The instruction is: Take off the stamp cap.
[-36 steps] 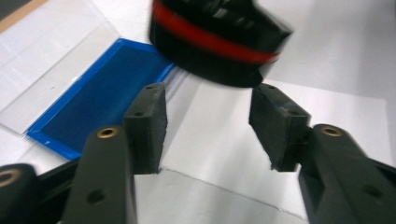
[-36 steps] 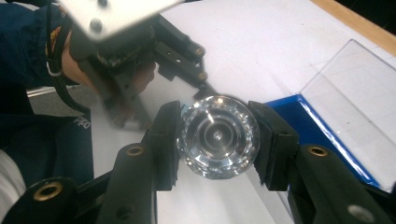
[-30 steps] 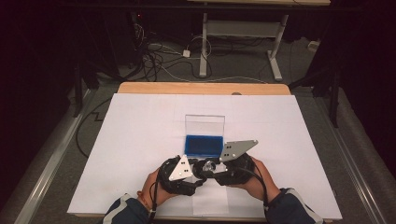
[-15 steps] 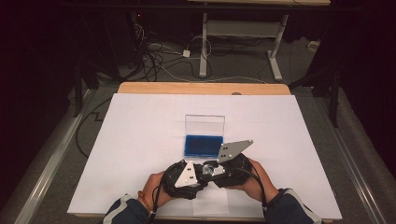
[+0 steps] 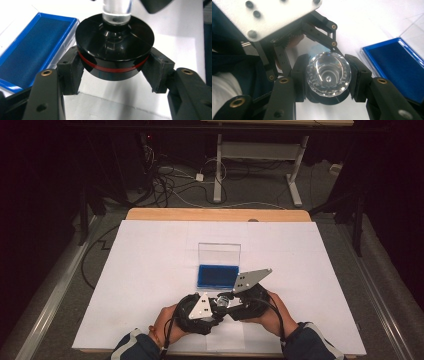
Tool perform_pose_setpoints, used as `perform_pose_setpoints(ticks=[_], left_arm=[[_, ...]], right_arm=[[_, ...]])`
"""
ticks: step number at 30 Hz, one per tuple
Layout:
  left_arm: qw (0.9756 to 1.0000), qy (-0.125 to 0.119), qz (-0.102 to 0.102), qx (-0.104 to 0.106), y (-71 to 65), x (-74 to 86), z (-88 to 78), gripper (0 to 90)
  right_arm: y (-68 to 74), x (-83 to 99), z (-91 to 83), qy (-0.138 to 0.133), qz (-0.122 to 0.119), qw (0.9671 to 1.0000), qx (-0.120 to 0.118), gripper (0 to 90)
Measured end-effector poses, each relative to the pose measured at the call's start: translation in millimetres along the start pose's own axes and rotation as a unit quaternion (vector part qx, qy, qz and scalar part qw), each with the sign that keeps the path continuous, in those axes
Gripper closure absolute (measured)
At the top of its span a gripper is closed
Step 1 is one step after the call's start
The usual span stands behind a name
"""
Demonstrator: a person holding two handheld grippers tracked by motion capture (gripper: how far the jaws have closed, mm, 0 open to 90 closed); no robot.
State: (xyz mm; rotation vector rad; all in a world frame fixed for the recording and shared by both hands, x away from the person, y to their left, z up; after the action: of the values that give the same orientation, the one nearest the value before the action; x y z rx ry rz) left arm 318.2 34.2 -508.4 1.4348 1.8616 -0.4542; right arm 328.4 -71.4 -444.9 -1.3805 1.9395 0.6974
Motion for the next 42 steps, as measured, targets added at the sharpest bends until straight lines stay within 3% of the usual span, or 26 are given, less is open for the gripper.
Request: perform_pose_setpoints(ticks=[11, 16, 18, 21, 24, 25, 26, 31, 36, 38, 42], left_arm=[[0.9998, 0.001, -0.013, 0.017, -1.5, 1.0, 3.0, 36.7], [0.9999, 0.011, 0.002, 0.005, -0.7, 1.6, 1.8, 37.0], [0.9997, 0.016, 0.016, -0.013, -0.2, 1.6, 1.1, 37.0], [0.9993, 0.016, 0.025, -0.023, 1.4, 2.2, -0.5, 37.1], [0.9994, 0.015, 0.022, -0.020, 1.8, 3.2, -0.5, 37.1], [0.9998, 0.010, 0.014, -0.006, 1.7, 3.2, -0.8, 37.1], [0.9999, 0.007, 0.010, -0.007, 2.3, 3.1, -0.8, 37.1], [0.9998, -0.002, -0.011, 0.014, 1.4, 2.6, 0.4, 37.1], [0.9998, -0.003, -0.009, 0.016, 1.0, 2.8, -0.7, 37.1], [1.0000, -0.006, 0.000, 0.008, 1.3, 2.4, -3.6, 37.2], [0.9998, -0.015, 0.009, 0.004, 1.7, 1.5, -7.8, 37.3]], right_arm=[[2.1, 0.6, 3.1, -0.003, 0.003, 1.0000, 0.000, 57.5], [2.1, 1.5, 3.8, -0.002, 0.010, 1.0000, -0.001, 57.5], [1.3, 2.0, 3.6, -0.003, 0.012, 0.9999, -0.002, 57.5], [-0.3, 2.3, 2.8, -0.006, 0.020, 0.9998, -0.003, 57.5], [-2.3, 3.5, 2.9, -0.010, 0.031, 0.9994, -0.010, 57.5], [-3.1, 3.7, 2.8, -0.011, 0.034, 0.9993, -0.008, 57.5], [-3.5, 3.6, 2.4, -0.015, 0.041, 0.9990, -0.014, 57.5], [-1.9, 2.5, 2.5, -0.017, 0.028, 0.9995, -0.003, 57.5], [1.3, 1.4, 2.1, -0.018, 0.023, 0.9996, 0.003, 57.5], [0.4, 1.9, 1.0, -0.022, 0.026, 0.9994, -0.005, 57.6], [-6.9, 3.9, -3.8, -0.044, 0.067, 0.9960, -0.039, 57.6]])
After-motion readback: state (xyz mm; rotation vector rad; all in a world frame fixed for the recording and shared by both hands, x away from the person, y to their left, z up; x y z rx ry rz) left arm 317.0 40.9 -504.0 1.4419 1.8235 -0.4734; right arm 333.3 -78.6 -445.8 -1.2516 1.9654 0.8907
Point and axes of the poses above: each handheld gripper's, and its own axes: z roughly forward along the jaws, x roughly out of its underside, y roughly to its left, the point moved 7 cm from there along z, roughly forward along the jaws
